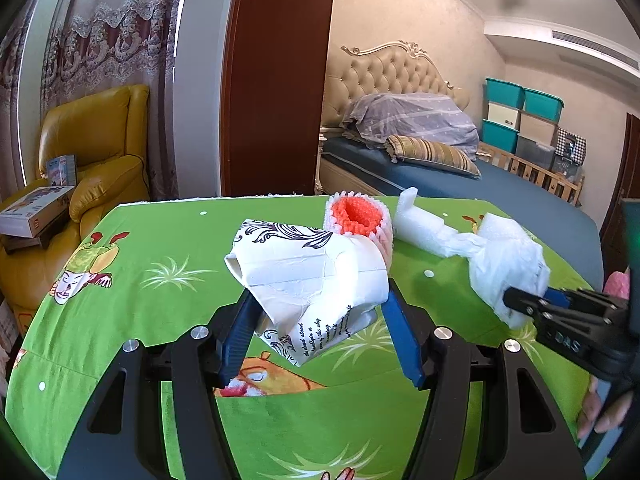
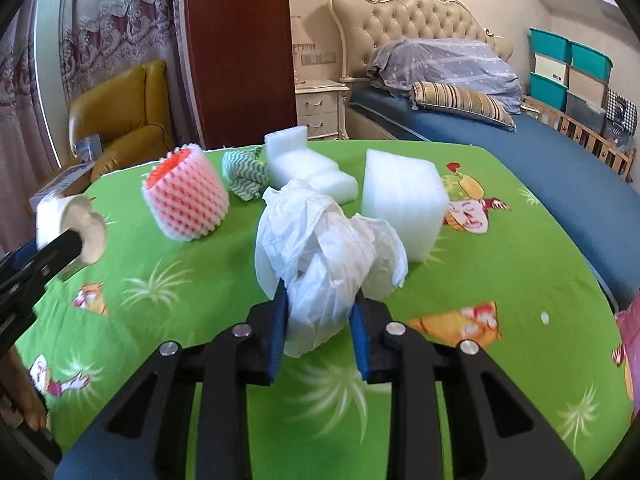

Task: Collect trash
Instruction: 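Grasp the printed white paper packet with the left tool while the right tool grasps a white plastic bag, then lift the packet and plastic bag off the table, then carry the packet and bag over the pink bin and open both tools, then move both tools back over the table toward the foam items, then grasp a white foam block with the right tool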

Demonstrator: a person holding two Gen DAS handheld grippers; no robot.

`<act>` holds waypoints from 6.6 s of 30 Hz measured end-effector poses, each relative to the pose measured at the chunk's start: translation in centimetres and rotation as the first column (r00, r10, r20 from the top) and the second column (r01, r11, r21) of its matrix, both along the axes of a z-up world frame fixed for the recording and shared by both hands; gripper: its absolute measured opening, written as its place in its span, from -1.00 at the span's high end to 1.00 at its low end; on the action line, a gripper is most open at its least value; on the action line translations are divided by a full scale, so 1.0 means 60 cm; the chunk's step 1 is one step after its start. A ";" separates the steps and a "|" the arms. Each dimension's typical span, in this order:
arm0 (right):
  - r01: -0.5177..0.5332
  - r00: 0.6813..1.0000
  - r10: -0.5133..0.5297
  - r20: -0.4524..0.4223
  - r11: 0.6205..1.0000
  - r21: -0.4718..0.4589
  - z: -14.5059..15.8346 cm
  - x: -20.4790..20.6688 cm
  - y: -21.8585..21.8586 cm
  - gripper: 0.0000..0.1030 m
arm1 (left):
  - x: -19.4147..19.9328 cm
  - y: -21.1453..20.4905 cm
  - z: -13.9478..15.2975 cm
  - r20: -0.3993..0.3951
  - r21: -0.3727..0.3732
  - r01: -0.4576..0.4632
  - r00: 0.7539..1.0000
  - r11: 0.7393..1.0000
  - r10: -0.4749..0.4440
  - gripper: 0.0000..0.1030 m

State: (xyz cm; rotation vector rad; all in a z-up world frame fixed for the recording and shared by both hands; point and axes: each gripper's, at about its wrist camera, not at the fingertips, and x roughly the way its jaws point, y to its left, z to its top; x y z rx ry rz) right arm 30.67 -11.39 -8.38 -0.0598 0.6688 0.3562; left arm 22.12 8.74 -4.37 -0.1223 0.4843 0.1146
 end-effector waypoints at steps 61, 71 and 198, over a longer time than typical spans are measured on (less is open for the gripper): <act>0.155 0.946 -0.179 0.271 0.982 0.108 0.056 -0.271 -0.330 0.46 | -0.104 -0.338 0.054 0.070 0.191 0.396 0.907 0.898 -0.415 -0.13; 0.285 0.908 -0.312 0.279 0.949 0.133 0.053 -0.292 -0.450 0.46 | -0.084 -0.433 0.058 0.053 0.168 0.526 0.840 0.834 -0.541 -0.13; 0.037 0.998 -0.026 0.057 0.982 -0.184 -0.003 0.148 0.035 0.05 | 0.113 0.021 -0.029 -0.151 0.010 0.016 0.988 1.000 -0.014 -0.88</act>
